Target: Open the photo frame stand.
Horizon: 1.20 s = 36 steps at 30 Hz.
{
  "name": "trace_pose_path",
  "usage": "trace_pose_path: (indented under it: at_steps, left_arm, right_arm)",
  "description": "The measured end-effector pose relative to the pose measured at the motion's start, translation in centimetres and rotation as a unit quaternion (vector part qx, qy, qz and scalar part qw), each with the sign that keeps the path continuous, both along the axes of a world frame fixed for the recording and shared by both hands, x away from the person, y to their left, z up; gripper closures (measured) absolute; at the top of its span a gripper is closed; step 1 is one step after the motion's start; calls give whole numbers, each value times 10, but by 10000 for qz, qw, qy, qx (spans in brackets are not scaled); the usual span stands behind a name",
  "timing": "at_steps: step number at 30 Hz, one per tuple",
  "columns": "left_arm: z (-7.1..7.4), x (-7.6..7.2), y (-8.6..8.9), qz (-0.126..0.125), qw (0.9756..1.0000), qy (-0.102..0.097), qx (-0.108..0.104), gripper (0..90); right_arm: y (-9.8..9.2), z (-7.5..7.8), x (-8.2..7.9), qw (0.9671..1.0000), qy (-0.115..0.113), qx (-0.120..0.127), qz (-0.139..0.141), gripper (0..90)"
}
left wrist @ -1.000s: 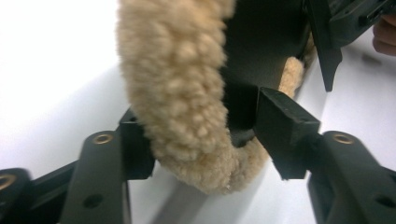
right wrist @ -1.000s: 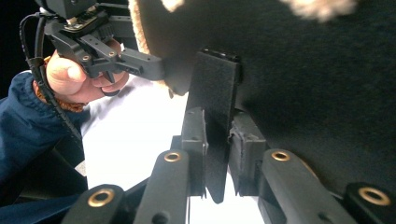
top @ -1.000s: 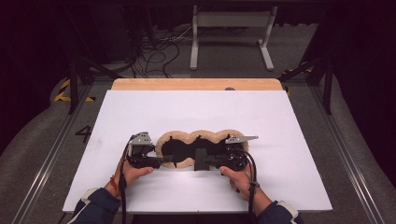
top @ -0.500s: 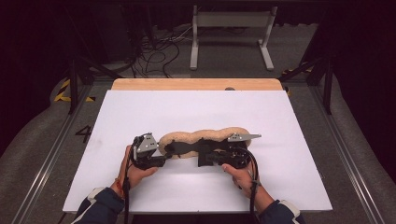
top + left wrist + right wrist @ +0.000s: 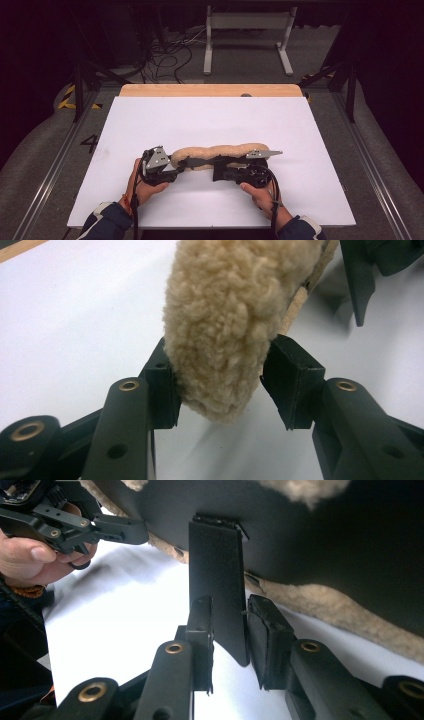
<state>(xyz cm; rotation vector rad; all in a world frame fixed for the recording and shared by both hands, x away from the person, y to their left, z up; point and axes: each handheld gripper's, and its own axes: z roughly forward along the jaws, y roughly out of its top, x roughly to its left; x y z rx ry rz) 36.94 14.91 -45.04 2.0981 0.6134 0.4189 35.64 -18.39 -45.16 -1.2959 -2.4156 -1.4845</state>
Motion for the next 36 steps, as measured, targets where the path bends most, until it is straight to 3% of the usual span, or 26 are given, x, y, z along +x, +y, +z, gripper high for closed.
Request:
trace_pose_path:
  at_steps: [8,10,11,18,22,26,27,28,30,36]
  left_arm:
    - [-1,-4,2,-53,10000,19,-22,530]
    - [0,-5,2,-82,10000,6,-14,530]
    - [0,-5,2,-96,10000,12,-8,530]
    - [0,-5,3,-143,9999,45,-38,530]
    - [0,-7,3,-143,9999,-16,17,535]
    - [0,-8,3,-118,9999,-67,61,532]
    - [0,-9,3,-105,9999,-80,80,530]
    - [0,-9,3,-105,9999,-80,80,530]
    - [0,-9,4,-88,9999,-65,62,528]
    - [1,-10,8,-81,9999,-100,91,516]
  right_arm:
    - [-5,2,-8,9999,-78,5,93,709]
    - [-5,2,-9,9999,-101,-51,97,708]
    - [-5,1,-12,9995,-201,-224,73,705]
    - [-17,4,-29,9985,-396,-382,-54,698]
    - [-27,9,-38,9955,-738,-579,-125,697]
    - [-34,13,-44,9900,-1093,-885,-131,685]
    - [-37,14,-46,9872,-1237,-997,-152,682]
    - [-37,14,-46,9872,-1237,-997,-152,682]
    - [-41,16,-48,9828,-1427,-1154,-221,677]
    - [-60,18,-49,9801,-1516,-1167,-523,658]
